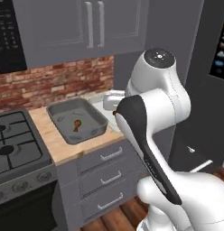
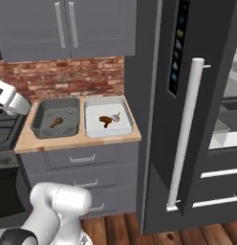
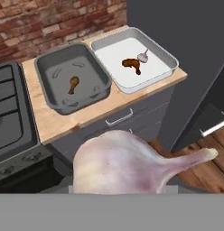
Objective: Place one garlic and one chicken drumstick in each tupperware on the nearby counter, to pack two identical lunches.
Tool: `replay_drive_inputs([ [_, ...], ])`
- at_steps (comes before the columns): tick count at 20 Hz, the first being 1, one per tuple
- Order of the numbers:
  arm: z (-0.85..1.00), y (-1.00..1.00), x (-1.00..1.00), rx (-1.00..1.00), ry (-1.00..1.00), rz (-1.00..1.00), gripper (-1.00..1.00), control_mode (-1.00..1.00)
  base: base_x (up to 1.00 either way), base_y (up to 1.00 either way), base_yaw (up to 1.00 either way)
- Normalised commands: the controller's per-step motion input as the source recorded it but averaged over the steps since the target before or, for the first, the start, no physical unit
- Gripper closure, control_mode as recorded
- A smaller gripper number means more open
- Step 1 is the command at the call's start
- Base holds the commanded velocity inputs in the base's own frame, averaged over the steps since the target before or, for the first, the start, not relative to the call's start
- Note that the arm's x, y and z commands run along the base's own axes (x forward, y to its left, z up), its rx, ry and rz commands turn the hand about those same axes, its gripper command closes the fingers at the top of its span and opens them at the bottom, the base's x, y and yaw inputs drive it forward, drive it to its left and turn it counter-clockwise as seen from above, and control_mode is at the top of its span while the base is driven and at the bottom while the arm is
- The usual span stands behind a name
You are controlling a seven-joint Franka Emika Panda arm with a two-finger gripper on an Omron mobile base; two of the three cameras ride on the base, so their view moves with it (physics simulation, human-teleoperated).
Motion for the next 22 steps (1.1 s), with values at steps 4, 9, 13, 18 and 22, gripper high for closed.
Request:
replay_drive_inputs([
  [4, 0.00, 0.00, 0.00, 0.00, 0.00, 0.00, 1.00, 1.00, 1.00, 0.80, 0.00],
  [9, 0.00, 0.00, 0.00, 0.00, 0.00, 0.00, 1.00, 1.00, 1.00, 0.14, -0.08],
  [13, -0.22, -0.13, 0.25, 0.00, 0.04, 0.00, 1.00, -1.00, 0.75, -0.06, -0.02],
  [18, -1.00, -0.46, 0.87, 0.06, 0.25, 0.01, 1.00, -1.00, 0.00, 0.00, 0.00],
  [22, -1.00, -0.15, 1.00, 0.02, 0.11, 0.00, 1.00, -1.00, 0.00, 0.00, 0.00],
])
